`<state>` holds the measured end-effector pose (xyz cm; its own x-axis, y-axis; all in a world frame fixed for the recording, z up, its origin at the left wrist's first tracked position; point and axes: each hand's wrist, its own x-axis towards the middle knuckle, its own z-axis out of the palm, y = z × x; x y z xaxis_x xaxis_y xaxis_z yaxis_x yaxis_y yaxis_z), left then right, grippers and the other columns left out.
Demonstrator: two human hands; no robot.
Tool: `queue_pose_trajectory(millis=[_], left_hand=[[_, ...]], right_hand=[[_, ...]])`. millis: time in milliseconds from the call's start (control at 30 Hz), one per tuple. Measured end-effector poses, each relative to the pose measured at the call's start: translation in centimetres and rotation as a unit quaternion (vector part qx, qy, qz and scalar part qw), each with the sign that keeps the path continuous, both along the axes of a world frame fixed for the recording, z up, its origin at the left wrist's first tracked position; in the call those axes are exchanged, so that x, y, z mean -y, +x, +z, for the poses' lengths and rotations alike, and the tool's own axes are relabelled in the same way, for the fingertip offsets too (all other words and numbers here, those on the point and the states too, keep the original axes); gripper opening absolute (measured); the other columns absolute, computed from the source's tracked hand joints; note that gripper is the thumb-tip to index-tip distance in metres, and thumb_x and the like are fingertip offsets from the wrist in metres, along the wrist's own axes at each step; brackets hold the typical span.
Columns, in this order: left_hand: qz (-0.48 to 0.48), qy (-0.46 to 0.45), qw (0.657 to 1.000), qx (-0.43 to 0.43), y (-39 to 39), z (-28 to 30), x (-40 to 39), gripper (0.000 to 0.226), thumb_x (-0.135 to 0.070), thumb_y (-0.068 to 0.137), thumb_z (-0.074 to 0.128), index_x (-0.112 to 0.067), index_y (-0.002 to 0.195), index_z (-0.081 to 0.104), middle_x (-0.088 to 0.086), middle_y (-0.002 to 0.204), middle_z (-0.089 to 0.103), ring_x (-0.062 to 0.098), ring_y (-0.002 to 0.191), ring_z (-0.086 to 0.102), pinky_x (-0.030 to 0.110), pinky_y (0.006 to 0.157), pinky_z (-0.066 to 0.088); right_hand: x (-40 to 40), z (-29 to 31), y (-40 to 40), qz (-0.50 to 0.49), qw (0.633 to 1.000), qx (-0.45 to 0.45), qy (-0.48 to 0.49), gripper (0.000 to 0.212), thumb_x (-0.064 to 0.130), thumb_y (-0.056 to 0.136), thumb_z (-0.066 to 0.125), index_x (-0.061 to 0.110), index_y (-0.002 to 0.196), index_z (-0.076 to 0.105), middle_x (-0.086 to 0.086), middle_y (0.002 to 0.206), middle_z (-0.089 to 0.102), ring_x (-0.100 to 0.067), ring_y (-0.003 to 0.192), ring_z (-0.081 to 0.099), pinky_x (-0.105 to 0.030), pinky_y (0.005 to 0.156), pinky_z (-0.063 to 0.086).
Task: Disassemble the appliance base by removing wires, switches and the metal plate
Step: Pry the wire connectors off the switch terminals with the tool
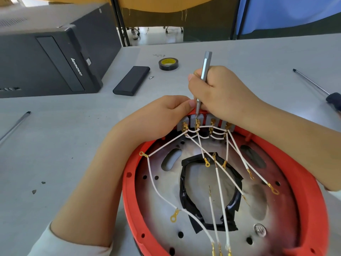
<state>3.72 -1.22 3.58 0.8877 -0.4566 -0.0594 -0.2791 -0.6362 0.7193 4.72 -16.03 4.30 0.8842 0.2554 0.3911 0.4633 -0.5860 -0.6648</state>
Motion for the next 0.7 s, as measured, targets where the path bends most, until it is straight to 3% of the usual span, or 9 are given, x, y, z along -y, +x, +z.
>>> queue_pose_trajectory(millis=[200,433,700], left_hand=[[0.002,0.003,1.0,0.009,-0.04,-0.04,-0.11,0.044,-0.043,0.1,0.034,-0.012,0.101,0.064,0.014,0.098,0.067,0.03,0.093,0.06,0.046,0.091,0.045],[0.009,0.002,1.0,0.003,0.02,-0.24,-0.12,0.041,-0.044,0.1,0.034,-0.019,0.107,0.066,0.005,0.104,0.069,0.022,0.1,0.062,0.042,0.095,0.045],[0.005,0.003,1.0,0.003,0.03,-0.19,-0.12,0.042,-0.043,0.1,0.033,-0.016,0.107,0.065,0.009,0.105,0.069,0.025,0.1,0.062,0.045,0.095,0.044]], right_hand=[[0.69,-0.2,-0.52,-0.038,0.996,0.033,0.074,0.041,0.019,0.099,0.042,0.017,0.058,0.038,0.001,0.05,0.041,-0.007,0.044,0.044,-0.013,0.043,0.034],[0.59,-0.31,-0.67,-0.033,0.998,0.042,0.017,0.04,0.021,0.098,0.043,0.018,0.058,0.036,0.003,0.051,0.038,-0.007,0.047,0.041,-0.014,0.047,0.034],[0.41,-0.2,-0.63,-0.029,0.999,0.039,0.003,0.043,0.022,0.098,0.043,0.022,0.057,0.033,0.006,0.05,0.034,-0.004,0.044,0.04,-0.012,0.047,0.033]])
